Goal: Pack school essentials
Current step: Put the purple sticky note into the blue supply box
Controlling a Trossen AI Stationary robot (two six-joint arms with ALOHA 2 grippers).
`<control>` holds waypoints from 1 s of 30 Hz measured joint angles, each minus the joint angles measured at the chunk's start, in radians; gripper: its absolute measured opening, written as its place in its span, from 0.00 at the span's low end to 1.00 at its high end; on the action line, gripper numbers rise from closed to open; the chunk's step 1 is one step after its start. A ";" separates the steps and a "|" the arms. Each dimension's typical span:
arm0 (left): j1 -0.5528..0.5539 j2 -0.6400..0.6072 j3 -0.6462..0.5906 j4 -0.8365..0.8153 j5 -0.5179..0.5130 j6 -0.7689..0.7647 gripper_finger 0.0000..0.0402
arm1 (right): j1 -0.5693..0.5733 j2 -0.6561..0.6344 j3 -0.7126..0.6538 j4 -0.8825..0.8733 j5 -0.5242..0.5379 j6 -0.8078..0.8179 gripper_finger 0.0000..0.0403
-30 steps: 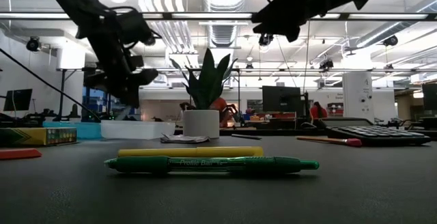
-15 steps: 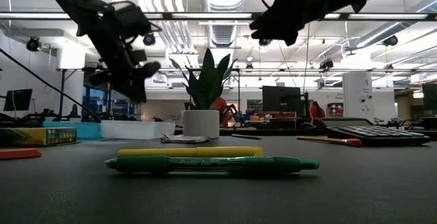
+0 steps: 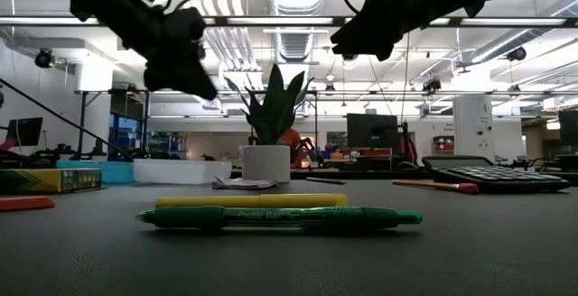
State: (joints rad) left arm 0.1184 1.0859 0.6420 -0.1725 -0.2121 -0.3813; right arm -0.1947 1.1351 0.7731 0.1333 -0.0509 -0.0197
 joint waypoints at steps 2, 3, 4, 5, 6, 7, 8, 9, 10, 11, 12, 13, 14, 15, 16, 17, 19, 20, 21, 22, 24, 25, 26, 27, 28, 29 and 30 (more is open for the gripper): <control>-0.028 0.033 -0.003 0.072 -0.043 -0.088 0.19 | 0.000 0.000 0.000 -0.001 0.000 -0.002 0.48; -0.034 0.056 -0.003 0.113 -0.062 -0.155 0.19 | 0.000 0.000 0.000 -0.001 0.000 -0.002 0.48; -0.034 0.078 -0.003 0.140 -0.075 -0.221 0.19 | 0.000 0.000 0.000 -0.001 0.000 -0.003 0.48; -0.034 0.099 -0.003 0.158 -0.082 -0.285 0.19 | 0.000 0.000 0.000 -0.002 0.000 -0.003 0.48; -0.034 0.126 -0.002 0.176 -0.084 -0.346 0.19 | 0.000 0.000 0.000 -0.002 0.000 -0.003 0.48; -0.035 0.155 0.000 0.190 -0.085 -0.404 0.19 | 0.000 0.000 0.000 -0.002 0.000 -0.003 0.48; -0.037 0.184 0.000 0.200 -0.084 -0.464 0.19 | 0.000 0.000 0.000 -0.002 0.000 -0.003 0.48; -0.038 0.214 0.000 0.195 -0.083 -0.519 0.19 | 0.000 0.000 0.000 -0.002 0.000 -0.005 0.48; -0.040 0.246 0.000 0.190 -0.081 -0.562 0.19 | 0.000 0.000 0.000 -0.003 0.000 -0.008 0.48; -0.042 0.278 0.000 0.191 -0.078 -0.592 0.19 | 0.000 0.000 0.000 -0.004 0.000 -0.010 0.48; -0.044 0.306 0.000 0.188 -0.074 -0.619 0.19 | 0.000 0.000 0.000 -0.006 0.000 -0.011 0.48; -0.045 0.332 0.000 0.186 -0.072 -0.643 0.19 | 0.000 0.000 0.000 -0.007 0.000 -0.016 0.48; -0.045 0.354 0.005 0.183 -0.071 -0.660 0.19 | 0.000 0.000 0.000 -0.007 0.000 -0.018 0.48; -0.045 0.370 0.011 0.183 -0.069 -0.671 0.19 | 0.000 0.000 0.000 -0.008 0.000 -0.021 0.48; -0.045 0.383 0.017 0.184 -0.069 -0.681 0.19 | 0.000 0.000 -0.001 -0.010 0.000 -0.021 0.48; -0.045 0.391 0.022 0.184 -0.069 -0.684 0.19 | 0.000 0.000 -0.001 -0.014 0.000 -0.022 0.48; -0.045 0.404 0.033 0.183 -0.067 -0.686 0.19 | 0.000 0.000 -0.002 -0.021 0.000 -0.026 0.48; -0.044 0.405 0.034 0.181 -0.061 -0.684 0.19 | 0.000 0.000 -0.002 -0.023 0.000 -0.026 0.48; -0.045 0.405 0.035 0.179 -0.056 -0.679 0.19 | 0.000 0.000 -0.002 -0.024 0.000 -0.026 0.48; -0.045 0.404 0.037 0.177 -0.049 -0.664 0.19 | 0.000 0.000 -0.002 -0.024 0.000 -0.026 0.48; -0.044 0.398 0.038 0.129 -0.046 -0.663 0.19 | 0.000 0.000 -0.002 -0.025 0.000 -0.031 0.48; -0.044 0.396 0.038 0.092 -0.046 -0.670 0.19 | 0.000 0.000 -0.002 -0.025 0.000 -0.031 0.48; -0.044 0.397 0.038 0.066 -0.043 -0.680 0.19 | 0.000 0.000 -0.002 -0.025 0.000 -0.032 0.48; -0.044 0.397 0.037 0.047 -0.033 -0.685 0.19 | 0.000 0.000 -0.002 -0.025 0.000 -0.032 0.48; -0.044 0.397 0.036 0.041 -0.023 -0.685 0.19 | 0.000 0.000 -0.002 -0.025 0.000 -0.033 0.48; -0.044 0.397 0.036 0.051 -0.014 -0.685 0.20 | 0.000 0.000 -0.002 -0.024 0.000 -0.033 0.48; -0.044 0.397 0.036 0.064 -0.012 -0.685 0.20 | 0.000 0.000 -0.002 -0.025 0.000 -0.033 0.48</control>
State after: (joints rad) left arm 0.0746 1.4826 0.6781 -0.1087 -0.2238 -1.0661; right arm -0.1947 1.1351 0.7708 0.1085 -0.0509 -0.0532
